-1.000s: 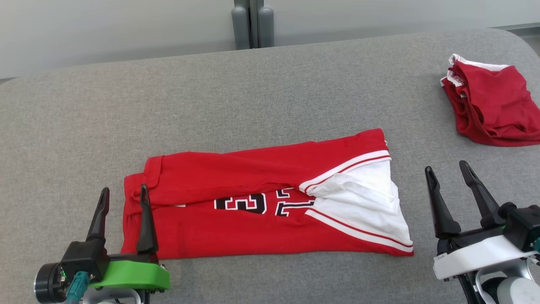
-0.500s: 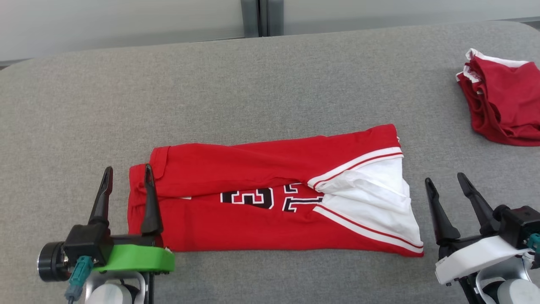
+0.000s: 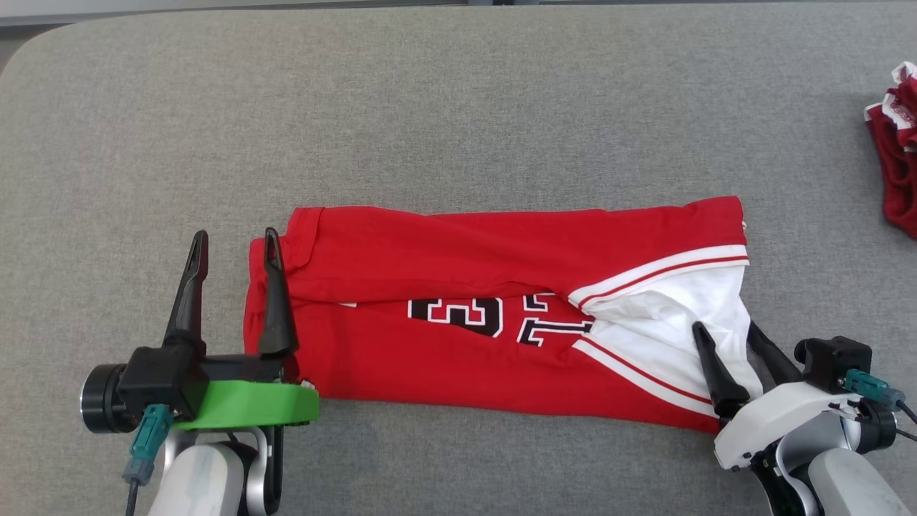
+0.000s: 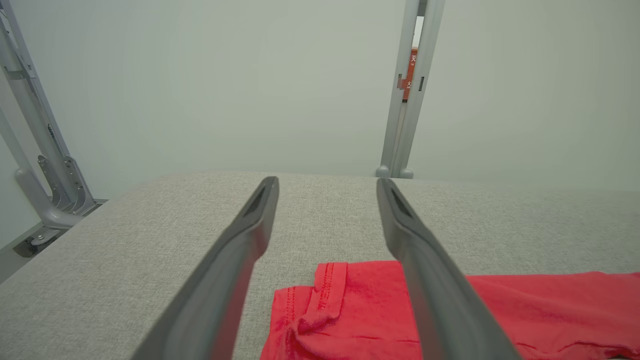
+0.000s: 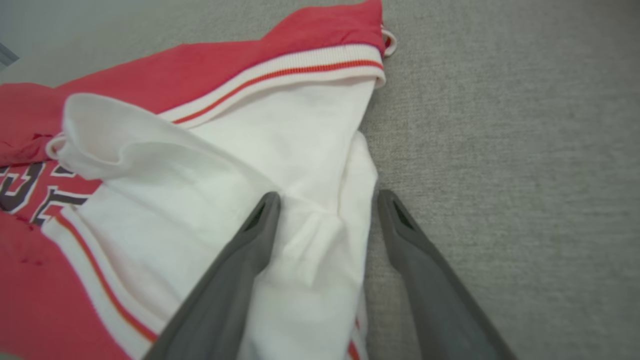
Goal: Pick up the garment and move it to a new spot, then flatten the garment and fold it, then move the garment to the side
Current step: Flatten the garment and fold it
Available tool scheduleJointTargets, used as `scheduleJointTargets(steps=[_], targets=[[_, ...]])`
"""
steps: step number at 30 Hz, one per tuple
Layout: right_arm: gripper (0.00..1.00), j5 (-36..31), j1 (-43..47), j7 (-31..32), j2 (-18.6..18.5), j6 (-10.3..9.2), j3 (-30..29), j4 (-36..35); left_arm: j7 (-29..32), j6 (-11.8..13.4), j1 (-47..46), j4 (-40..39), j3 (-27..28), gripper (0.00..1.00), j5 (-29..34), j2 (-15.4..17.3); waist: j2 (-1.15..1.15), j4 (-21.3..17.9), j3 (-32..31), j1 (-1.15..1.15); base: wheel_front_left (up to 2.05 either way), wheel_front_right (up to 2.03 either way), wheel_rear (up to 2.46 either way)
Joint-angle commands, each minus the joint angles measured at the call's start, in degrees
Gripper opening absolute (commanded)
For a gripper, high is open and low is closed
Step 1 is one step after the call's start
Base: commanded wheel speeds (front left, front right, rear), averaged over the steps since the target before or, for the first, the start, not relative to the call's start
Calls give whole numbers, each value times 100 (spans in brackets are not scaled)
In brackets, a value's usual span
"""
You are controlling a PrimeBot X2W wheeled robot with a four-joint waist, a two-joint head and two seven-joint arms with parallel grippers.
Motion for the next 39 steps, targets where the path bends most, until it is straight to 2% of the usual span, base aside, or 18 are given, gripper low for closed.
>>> scheduleJointTargets(steps=[1, 2, 3, 4, 14, 22, 25, 28, 32, 39], targets=[[100, 94, -60, 78, -9, -8, 114, 168, -21, -55, -102, 16, 45, 100, 85, -29, 0, 86, 86, 0, 0, 0, 0], [82, 188, -73, 135, -3, -5, 220, 248, -21, -89, -106, 19, 78, 100, 113, -54, 0, 85, 94, 0, 0, 0, 0], [47, 252, -86, 171, -8, -4, 309, 288, -21, -103, -109, 21, 104, 100, 137, -76, 0, 82, 100, 0, 0, 0, 0], [0, 347, -98, 199, -22, -2, 430, 309, -21, -139, -106, 23, 142, 100, 157, -103, 0, 75, 104, 0, 0, 0, 0], [0, 685, 22, -222, -498, -9, 537, -128, -20, -315, 48, 53, 392, 100, 313, -233, 0, -101, 10, 0, 0, 0, 0], [0, 769, 308, -250, -1061, -9, 3, -236, -20, -404, 157, 92, 506, 100, 457, -266, 0, -252, -126, 0, 0, 0, 0], [0, 696, 355, -196, -1139, -9, -207, -324, -20, -430, 171, 92, 526, 100, 478, -279, 0, -273, -175, 0, 0, 0, 0], [0, 546, 277, -97, -1086, -9, -302, -615, -20, -445, 196, 90, 533, 100, 495, -298, 0, -289, -218, 0, 0, 0, 0], [0, 314, 81, 171, -923, -9, -126, -1199, -20, -480, 202, 104, 546, 100, 514, -315, 0, -300, -246, 0, 0, 0, 0], [0, 186, -558, 805, -559, -8, 910, -2100, -20, -546, 102, 105, 544, 100, 530, -351, 0, -207, -211, 0, 0, 0, 0]])
